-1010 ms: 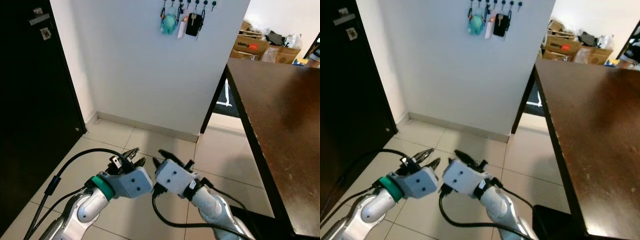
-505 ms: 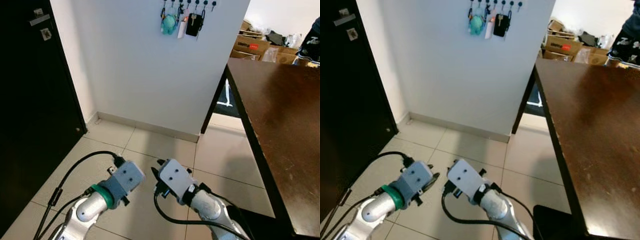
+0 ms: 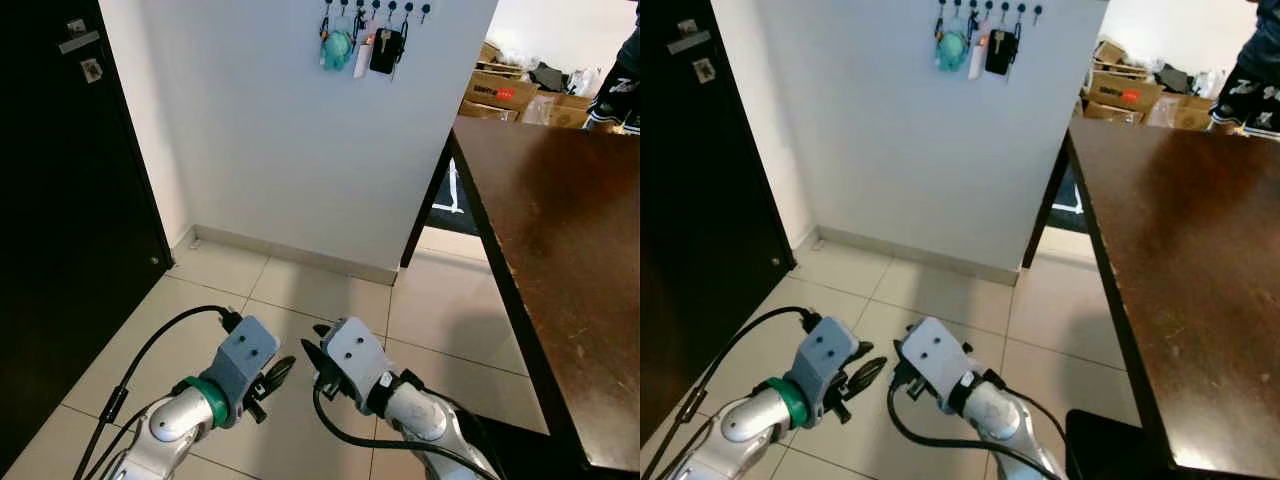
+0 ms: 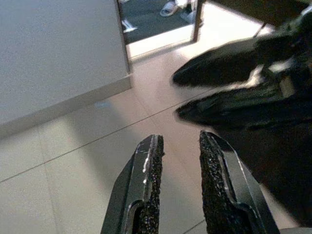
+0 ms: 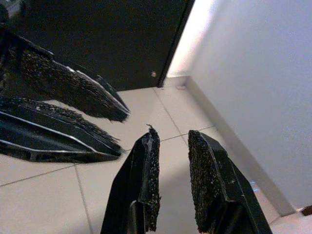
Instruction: Hang keys on a hook
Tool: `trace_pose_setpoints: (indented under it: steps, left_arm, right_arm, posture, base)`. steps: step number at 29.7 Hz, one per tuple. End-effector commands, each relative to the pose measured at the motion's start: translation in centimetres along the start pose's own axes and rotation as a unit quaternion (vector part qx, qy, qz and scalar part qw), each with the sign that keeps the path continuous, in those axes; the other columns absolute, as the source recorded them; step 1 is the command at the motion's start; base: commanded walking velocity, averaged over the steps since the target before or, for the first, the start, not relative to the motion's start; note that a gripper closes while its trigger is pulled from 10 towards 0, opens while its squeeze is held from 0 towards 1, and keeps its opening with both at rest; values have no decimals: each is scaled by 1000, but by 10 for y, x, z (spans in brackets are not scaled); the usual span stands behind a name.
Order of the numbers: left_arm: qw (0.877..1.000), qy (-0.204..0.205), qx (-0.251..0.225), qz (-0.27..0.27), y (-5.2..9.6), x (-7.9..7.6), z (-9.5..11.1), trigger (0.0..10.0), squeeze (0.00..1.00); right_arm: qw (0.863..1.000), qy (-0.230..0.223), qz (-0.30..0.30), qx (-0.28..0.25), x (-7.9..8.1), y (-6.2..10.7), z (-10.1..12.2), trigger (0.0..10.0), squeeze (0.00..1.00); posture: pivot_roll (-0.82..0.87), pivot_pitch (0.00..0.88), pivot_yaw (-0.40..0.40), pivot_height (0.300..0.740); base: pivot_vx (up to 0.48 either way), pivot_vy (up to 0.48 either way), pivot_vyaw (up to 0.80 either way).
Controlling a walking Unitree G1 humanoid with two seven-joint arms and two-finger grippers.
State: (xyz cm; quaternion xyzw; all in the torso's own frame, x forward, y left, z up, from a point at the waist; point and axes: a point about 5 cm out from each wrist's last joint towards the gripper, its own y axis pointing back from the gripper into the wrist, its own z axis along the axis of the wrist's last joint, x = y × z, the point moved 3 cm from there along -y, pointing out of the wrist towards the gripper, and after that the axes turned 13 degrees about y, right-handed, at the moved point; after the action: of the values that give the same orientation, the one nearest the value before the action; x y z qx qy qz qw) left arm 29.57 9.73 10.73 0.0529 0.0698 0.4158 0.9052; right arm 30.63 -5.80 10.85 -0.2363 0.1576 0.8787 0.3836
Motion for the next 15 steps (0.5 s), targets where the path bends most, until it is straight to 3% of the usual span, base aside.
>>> trace_pose_setpoints:
  steps: [1,4,5,6,8,9,13,15]
  left_arm:
    - [1000,18,1,-22,2,-1,-1,10000,0]
    - [1000,-26,1,-13,4,-1,0,10000,0]
    - [998,-59,2,-2,6,-3,-1,10000,0]
    - [998,-59,2,-2,6,-3,-1,10000,0]
    - [996,-94,4,4,6,-6,-1,10000,0]
    - [995,-94,9,13,2,-3,0,10000,0]
    - [994,-103,28,24,-10,-2,1,10000,0]
    - [989,-135,47,30,-18,-4,0,10000,0]
  right_arm:
    - [999,-34,12,6,1,0,-4,10000,0]
    - [994,-103,35,-8,3,0,-4,10000,0]
    - [996,-79,28,-7,2,0,-3,10000,0]
    - [996,-79,28,-7,2,0,-3,10000,0]
    - [1000,-24,14,-4,2,2,-1,10000,0]
    - [1000,9,6,-2,2,2,1,10000,0]
    - [999,49,2,-2,3,1,4,10000,0]
    - [997,76,-2,6,3,-5,7,10000,0]
  posture:
    - [43,26,55,740]
    - [47,25,57,740]
    - [55,29,59,740]
    - [55,29,59,740]
    - [56,31,60,740]
    - [62,28,57,740]
    - [58,30,59,740]
    - [50,32,60,740]
  base:
    - [0,0,0]
    - [0,0,0]
    - [0,0,0]
    - [0,0,0]
    - [0,0,0]
    - [0,0,0]
    - [0,0,0]
    - [0,0,0]
